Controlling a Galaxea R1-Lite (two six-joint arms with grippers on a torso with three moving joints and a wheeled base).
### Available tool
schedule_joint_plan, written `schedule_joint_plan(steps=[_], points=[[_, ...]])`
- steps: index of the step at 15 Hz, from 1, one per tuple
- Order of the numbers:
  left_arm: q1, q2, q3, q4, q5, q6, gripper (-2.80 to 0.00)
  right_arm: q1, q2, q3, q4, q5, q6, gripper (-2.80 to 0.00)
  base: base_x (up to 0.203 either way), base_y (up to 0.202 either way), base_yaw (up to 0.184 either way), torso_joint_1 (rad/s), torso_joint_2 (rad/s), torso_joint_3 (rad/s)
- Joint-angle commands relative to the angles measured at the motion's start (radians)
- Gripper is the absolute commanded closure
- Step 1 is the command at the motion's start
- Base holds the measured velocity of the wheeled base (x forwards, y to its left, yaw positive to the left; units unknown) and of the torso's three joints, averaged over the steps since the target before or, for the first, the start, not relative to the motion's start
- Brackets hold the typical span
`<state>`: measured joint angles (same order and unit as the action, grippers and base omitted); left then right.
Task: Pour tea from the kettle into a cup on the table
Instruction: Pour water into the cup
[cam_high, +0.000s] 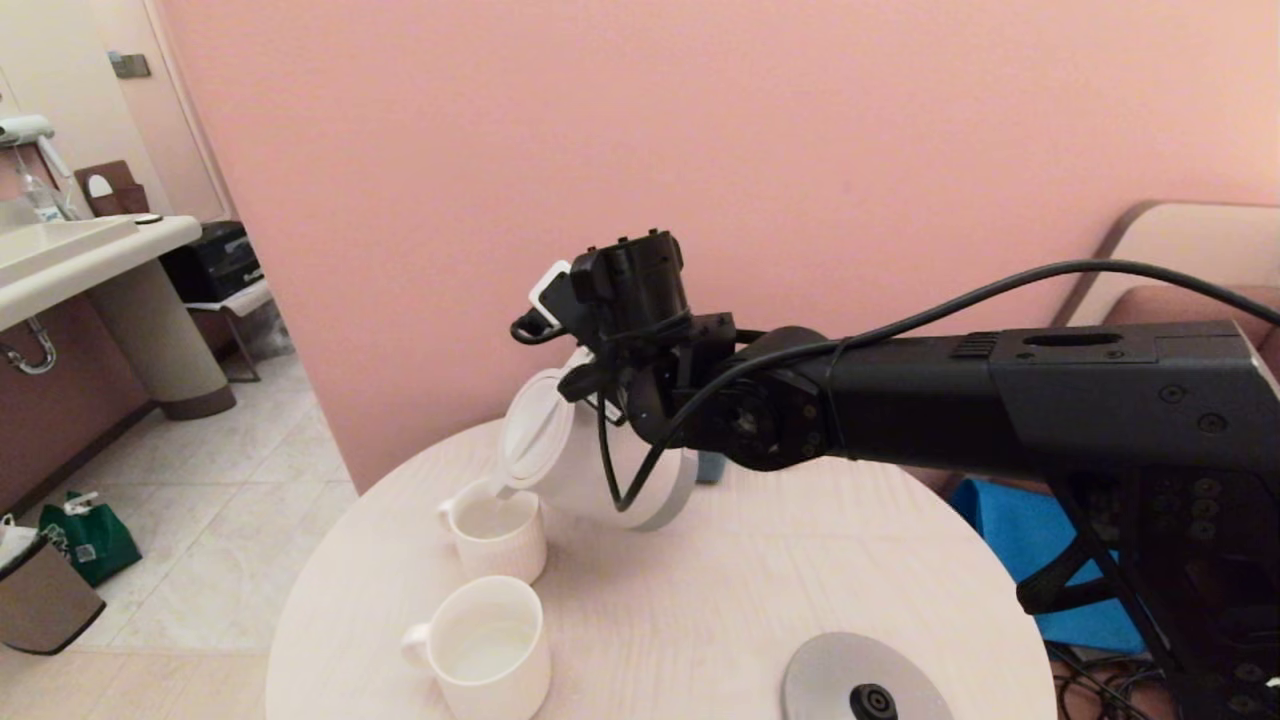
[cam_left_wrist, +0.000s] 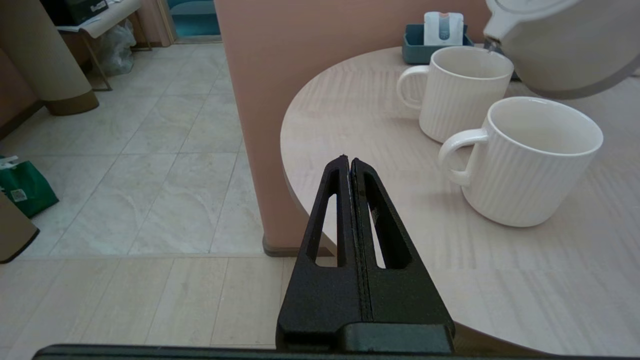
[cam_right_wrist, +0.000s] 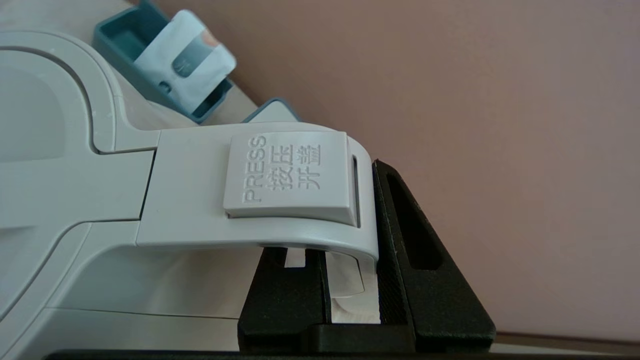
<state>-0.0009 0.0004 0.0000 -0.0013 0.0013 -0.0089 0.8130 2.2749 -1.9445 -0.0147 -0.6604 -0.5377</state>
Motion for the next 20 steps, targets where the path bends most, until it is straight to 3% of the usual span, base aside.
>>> schedule_joint_plan(steps=[1,20], points=[[-0.001,0.000,0.000,0.000,0.000,0.000,0.00,0.003,0.008,-0.003,0.000,-0.005,-0.021,0.00,0.000,0.000,0.000,0.000,0.00,0.000],[0.001,0.000,0.000,-0.002,0.000,0.000,0.00,-0.008,0.011,-0.014,-0.002,-0.008,-0.148,0.00,0.000,0.000,0.000,0.000,0.00,0.000]])
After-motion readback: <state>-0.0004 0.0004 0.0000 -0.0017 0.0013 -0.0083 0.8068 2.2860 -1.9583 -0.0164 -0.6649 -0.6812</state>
